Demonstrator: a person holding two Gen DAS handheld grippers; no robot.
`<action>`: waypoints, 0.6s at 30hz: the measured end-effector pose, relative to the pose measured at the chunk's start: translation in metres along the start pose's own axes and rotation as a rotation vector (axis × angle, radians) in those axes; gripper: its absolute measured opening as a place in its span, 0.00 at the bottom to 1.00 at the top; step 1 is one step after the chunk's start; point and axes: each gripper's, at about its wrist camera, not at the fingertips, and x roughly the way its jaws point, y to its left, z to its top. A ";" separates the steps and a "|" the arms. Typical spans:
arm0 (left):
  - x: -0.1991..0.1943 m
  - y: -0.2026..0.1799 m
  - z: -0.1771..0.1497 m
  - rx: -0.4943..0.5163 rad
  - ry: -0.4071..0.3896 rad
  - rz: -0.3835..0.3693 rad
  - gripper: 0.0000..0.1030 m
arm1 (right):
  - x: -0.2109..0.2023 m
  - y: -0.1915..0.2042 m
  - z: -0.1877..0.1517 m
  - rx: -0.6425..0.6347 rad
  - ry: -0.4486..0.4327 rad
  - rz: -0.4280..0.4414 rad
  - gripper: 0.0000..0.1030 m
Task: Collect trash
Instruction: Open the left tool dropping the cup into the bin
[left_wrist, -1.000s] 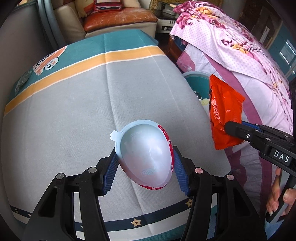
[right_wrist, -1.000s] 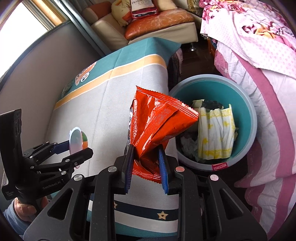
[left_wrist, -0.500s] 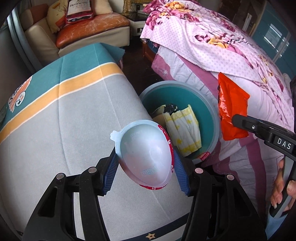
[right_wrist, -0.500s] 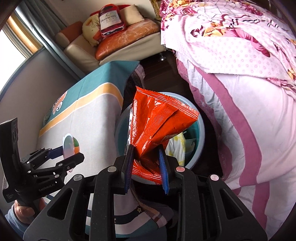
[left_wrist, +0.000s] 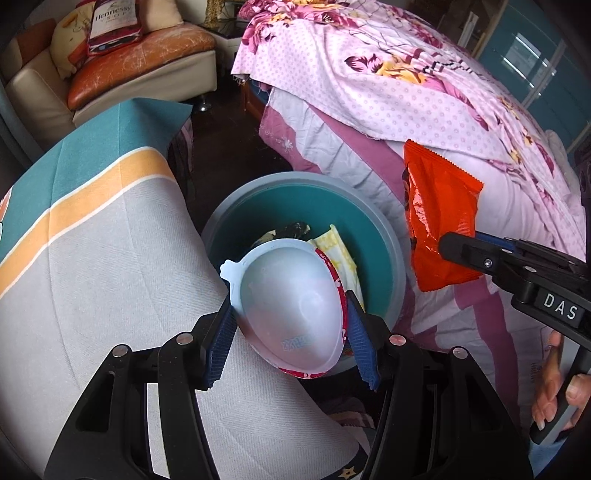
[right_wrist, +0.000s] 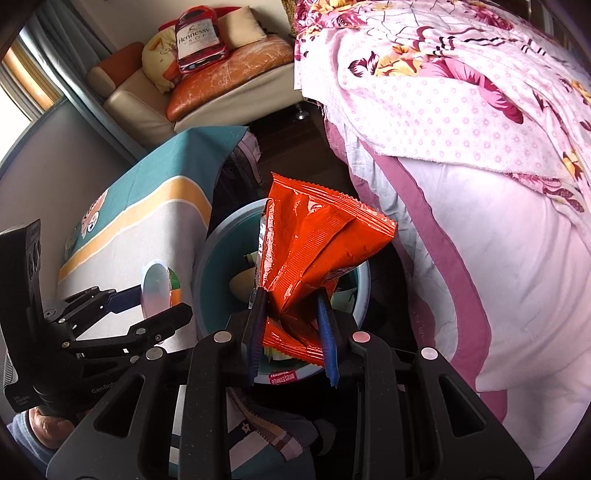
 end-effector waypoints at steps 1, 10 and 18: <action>0.003 -0.001 0.001 0.001 0.004 -0.002 0.56 | 0.000 -0.001 0.002 -0.001 0.002 -0.001 0.25; 0.035 -0.014 -0.002 0.009 0.062 -0.055 0.56 | 0.004 -0.005 0.013 0.001 0.007 -0.019 0.25; 0.039 -0.028 -0.005 0.043 0.052 -0.055 0.85 | 0.009 -0.006 0.013 0.002 0.029 -0.033 0.26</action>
